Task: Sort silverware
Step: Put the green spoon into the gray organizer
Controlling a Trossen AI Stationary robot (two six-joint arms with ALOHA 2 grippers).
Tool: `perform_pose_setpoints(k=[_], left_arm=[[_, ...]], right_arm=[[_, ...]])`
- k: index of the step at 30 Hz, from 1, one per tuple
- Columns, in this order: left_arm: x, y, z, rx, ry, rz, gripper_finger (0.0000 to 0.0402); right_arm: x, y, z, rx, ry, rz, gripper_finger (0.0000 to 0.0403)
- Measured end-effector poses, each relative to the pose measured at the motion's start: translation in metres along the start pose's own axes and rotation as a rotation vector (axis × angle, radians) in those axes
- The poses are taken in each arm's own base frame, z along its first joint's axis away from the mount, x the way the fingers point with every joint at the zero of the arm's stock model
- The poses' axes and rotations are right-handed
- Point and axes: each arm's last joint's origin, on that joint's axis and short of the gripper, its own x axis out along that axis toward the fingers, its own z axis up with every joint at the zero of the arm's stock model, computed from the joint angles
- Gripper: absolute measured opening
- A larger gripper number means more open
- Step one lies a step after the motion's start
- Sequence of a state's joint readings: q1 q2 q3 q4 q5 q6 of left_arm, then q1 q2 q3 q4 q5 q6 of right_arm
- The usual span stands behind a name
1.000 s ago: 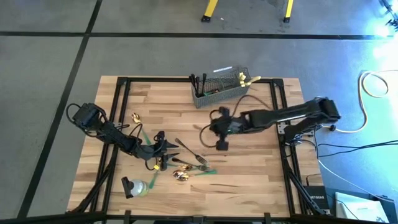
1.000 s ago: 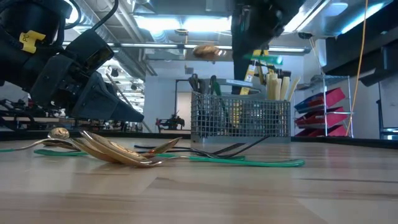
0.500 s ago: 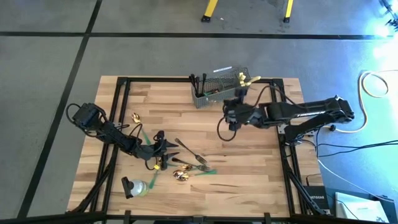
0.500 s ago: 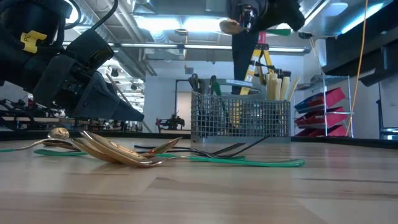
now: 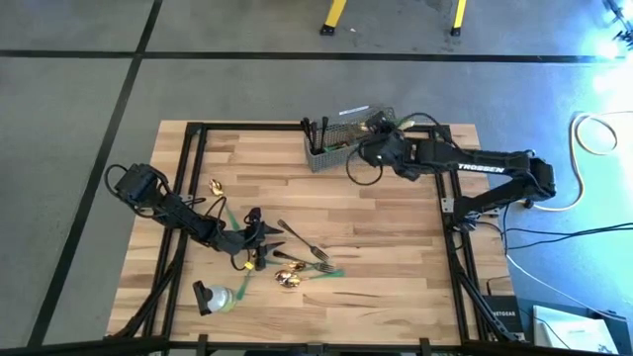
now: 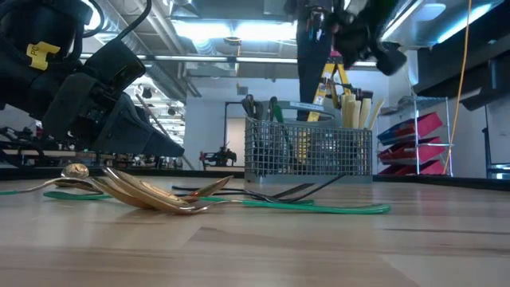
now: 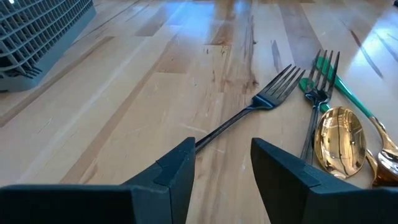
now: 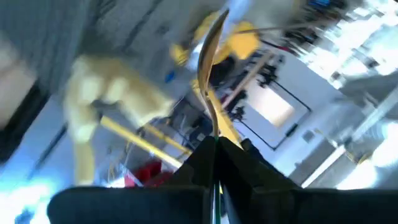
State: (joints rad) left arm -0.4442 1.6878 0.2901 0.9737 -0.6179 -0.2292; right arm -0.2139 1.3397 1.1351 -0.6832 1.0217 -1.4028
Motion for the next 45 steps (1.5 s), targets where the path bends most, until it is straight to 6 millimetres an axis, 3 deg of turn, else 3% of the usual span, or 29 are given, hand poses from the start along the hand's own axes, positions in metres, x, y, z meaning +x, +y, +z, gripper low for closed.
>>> perform_pose_setpoints(k=[7, 21, 32, 45], left_arm=[[0.000, 0.000, 0.000, 0.000, -0.001, 0.000, 0.0141], [0.000, 0.000, -0.002, 0.010, 0.019, 0.004, 0.0141], [0.000, 0.001, -0.002, 0.009, 0.021, 0.005, 0.0141], [0.000, 0.001, -0.003, 0.008, 0.024, 0.006, 0.0141]], right_arm=[[0.039, 0.005, 0.014, -0.159, 0.031, 0.105, 0.0000], [0.093, 0.011, 0.037, -0.259, 0.021, 0.180, 0.0000], [0.096, 0.008, 0.040, -0.147, 0.030, 0.154, 0.0004], [0.090, 0.007, 0.038, -0.098, 0.073, 0.144, 0.0075]])
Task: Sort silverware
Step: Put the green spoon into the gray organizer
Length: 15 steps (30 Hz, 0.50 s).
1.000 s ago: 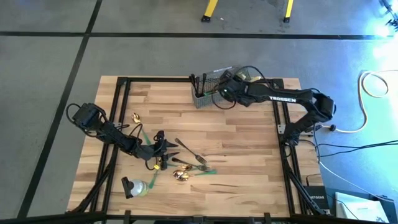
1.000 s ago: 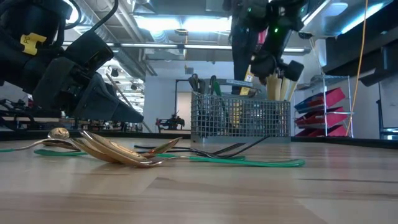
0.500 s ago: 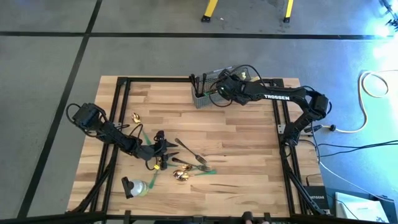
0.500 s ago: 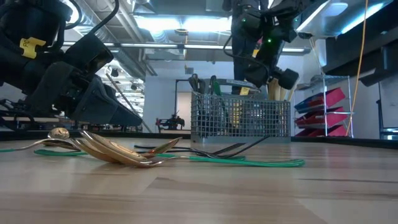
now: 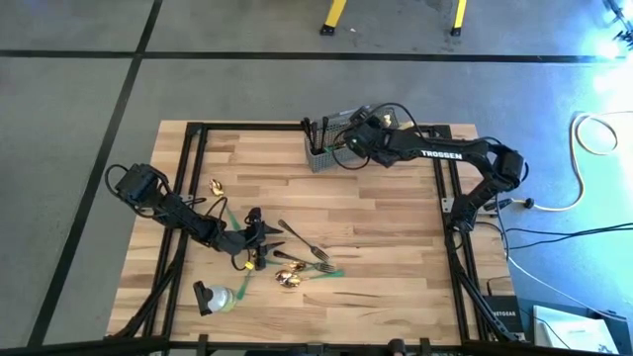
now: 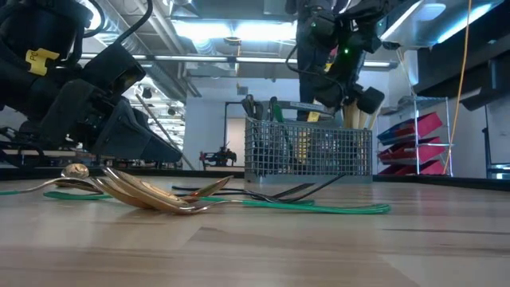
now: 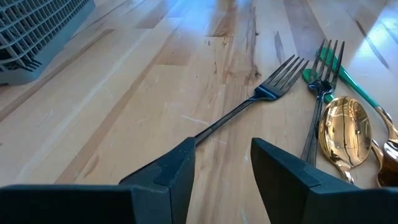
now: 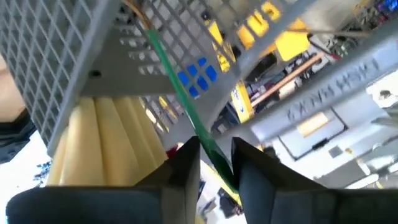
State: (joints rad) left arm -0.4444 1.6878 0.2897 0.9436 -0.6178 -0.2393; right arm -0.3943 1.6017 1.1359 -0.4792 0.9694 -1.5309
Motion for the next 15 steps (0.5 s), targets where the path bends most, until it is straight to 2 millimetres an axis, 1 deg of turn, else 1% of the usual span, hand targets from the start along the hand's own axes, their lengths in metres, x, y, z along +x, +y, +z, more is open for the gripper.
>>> perform_pose_setpoints(k=[2, 4, 10, 13, 15], left_arm=[[0.000, 0.000, 0.000, 0.000, 0.000, 0.000, 0.0141], [0.000, 0.000, 0.000, 0.002, -0.001, 0.003, 0.0141], [0.000, 0.000, 0.000, -0.008, -0.005, 0.014, 0.0141], [0.000, 0.000, 0.000, -0.011, -0.006, 0.013, 0.0141], [0.000, 0.000, 0.001, -0.012, -0.007, 0.013, 0.0141]], right_arm=[[-0.010, -0.004, -0.003, 0.008, -0.001, -0.018, 0.0075], [-0.025, -0.013, -0.007, 0.034, -0.010, -0.063, 0.0075], [-0.065, -0.036, -0.028, 0.136, -0.054, -0.169, 0.0076], [-0.072, -0.039, -0.035, 0.107, -0.057, -0.155, 0.0076], [-0.067, -0.038, -0.038, 0.089, -0.048, -0.128, 0.0076]])
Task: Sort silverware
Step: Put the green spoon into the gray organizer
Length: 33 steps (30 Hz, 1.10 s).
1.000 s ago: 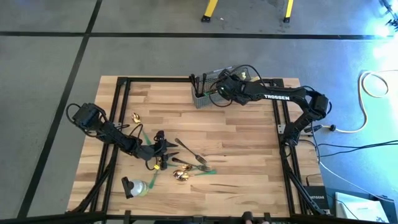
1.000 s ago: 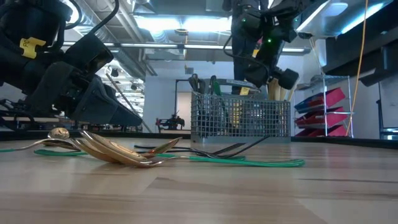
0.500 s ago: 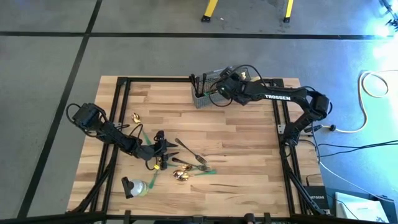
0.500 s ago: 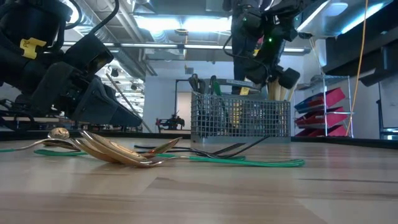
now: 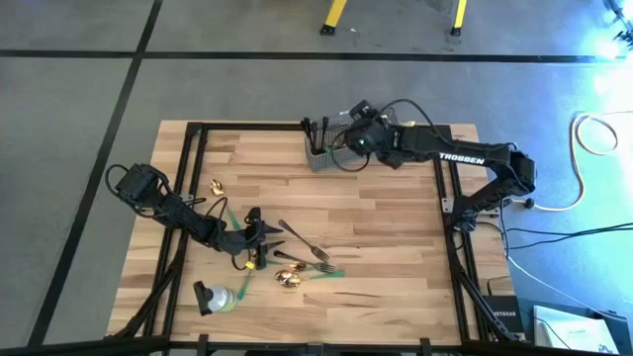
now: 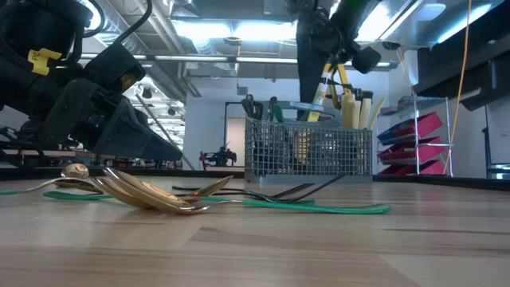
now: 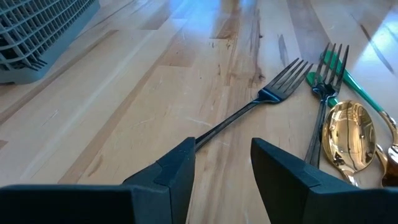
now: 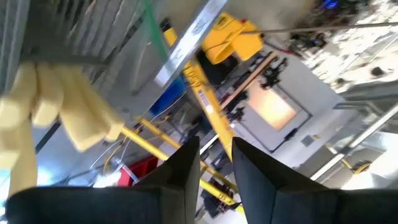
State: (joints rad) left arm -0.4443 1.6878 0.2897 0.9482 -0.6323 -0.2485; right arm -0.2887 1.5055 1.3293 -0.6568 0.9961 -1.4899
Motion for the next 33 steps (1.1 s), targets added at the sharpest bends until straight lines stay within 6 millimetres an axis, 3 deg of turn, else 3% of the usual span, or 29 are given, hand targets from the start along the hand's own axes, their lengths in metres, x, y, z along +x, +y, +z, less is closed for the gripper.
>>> perform_pose_setpoints(k=[7, 13, 16, 19, 23, 26, 29, 33], left_arm=[[0.000, 0.000, 0.000, 0.005, -0.004, -0.001, 0.0141], [0.000, 0.000, 0.000, 0.011, -0.003, -0.001, 0.0141], [0.000, 0.000, 0.000, 0.011, -0.003, -0.001, 0.0141], [0.000, 0.000, 0.000, 0.005, -0.002, -0.001, 0.0141], [0.000, -0.001, 0.000, 0.002, -0.001, -0.002, 0.0141], [0.000, -0.001, 0.000, 0.007, -0.001, -0.003, 0.0141], [0.000, -0.001, 0.000, 0.007, -0.001, -0.003, 0.0141], [0.000, -0.001, 0.000, 0.003, -0.001, -0.003, 0.0141]], right_arm=[[0.013, 0.004, -0.010, -0.020, 0.033, 0.052, 0.0076], [0.007, 0.004, -0.004, 0.053, -0.046, 0.049, 0.0076], [-0.001, 0.004, 0.007, 0.281, -0.222, 0.084, 0.0076], [-0.002, 0.004, 0.012, 0.719, -0.376, 0.210, 0.0076], [0.002, 0.004, 0.014, 1.182, -0.599, 0.552, 0.0076], [0.012, 0.003, 0.014, 1.365, -0.783, 0.785, 0.0075], [0.027, 0.004, 0.006, 1.479, -0.748, 0.838, 0.0075], [0.053, 0.010, -0.015, 1.676, -0.570, 0.856, 0.0075]])
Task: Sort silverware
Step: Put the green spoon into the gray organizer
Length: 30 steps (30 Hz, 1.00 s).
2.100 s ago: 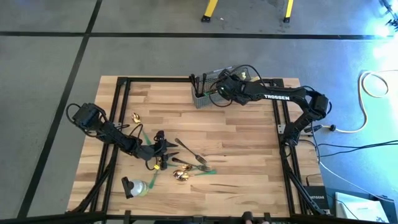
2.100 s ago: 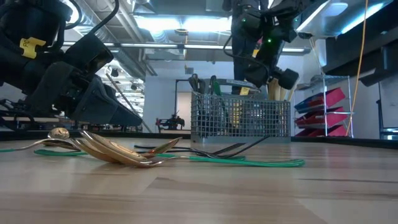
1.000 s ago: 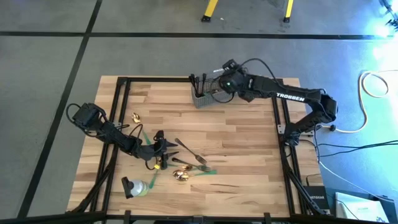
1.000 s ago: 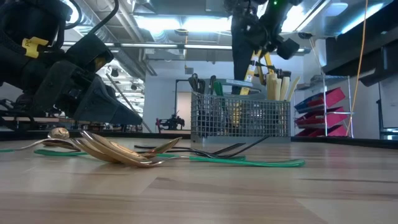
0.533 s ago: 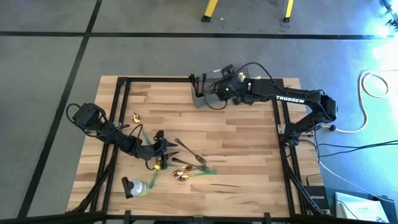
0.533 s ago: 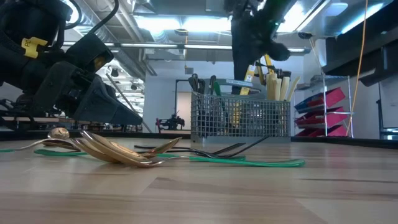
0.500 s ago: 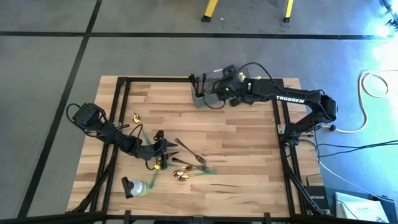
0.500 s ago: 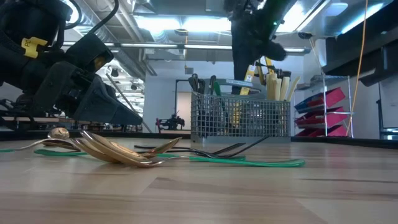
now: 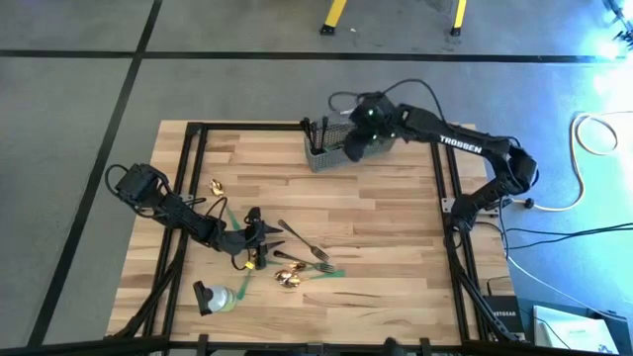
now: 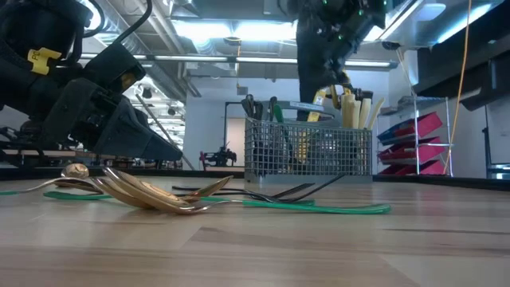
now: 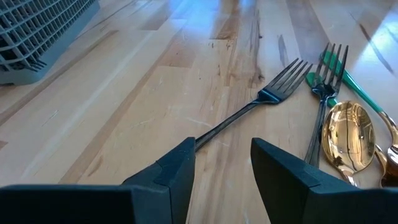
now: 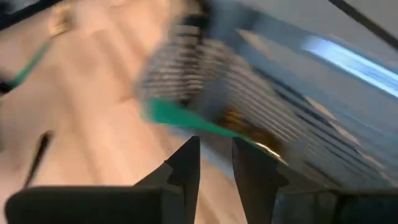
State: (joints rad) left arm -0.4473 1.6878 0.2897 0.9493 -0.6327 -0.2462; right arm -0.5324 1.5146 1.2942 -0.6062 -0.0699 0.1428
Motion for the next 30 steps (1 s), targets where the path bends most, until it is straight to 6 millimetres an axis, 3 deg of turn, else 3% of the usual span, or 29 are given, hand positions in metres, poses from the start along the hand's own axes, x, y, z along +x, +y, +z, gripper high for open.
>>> perform_pose_setpoints(k=[4, 7, 18, 26, 30], left_arm=[[0.000, 0.000, 0.000, 0.002, 0.000, 0.000, 0.0141], [0.000, 0.000, 0.000, 0.002, 0.000, 0.002, 0.0141], [0.000, 0.001, 0.000, 0.006, -0.001, 0.002, 0.0141], [0.000, 0.001, 0.000, 0.008, -0.001, 0.002, 0.0141], [0.000, 0.001, 0.000, 0.009, 0.000, 0.002, 0.0141]], right_arm=[[-0.002, -0.023, -0.003, 0.100, 0.050, -0.057, 0.0075], [0.005, -0.029, -0.007, 0.121, 0.096, -0.077, 0.0075], [0.031, -0.027, -0.013, 0.097, 0.178, -0.152, 0.0076], [0.032, -0.027, -0.017, 0.027, 0.207, -0.220, 0.0076], [0.031, -0.015, -0.017, -0.112, 0.231, -0.239, 0.0076]])
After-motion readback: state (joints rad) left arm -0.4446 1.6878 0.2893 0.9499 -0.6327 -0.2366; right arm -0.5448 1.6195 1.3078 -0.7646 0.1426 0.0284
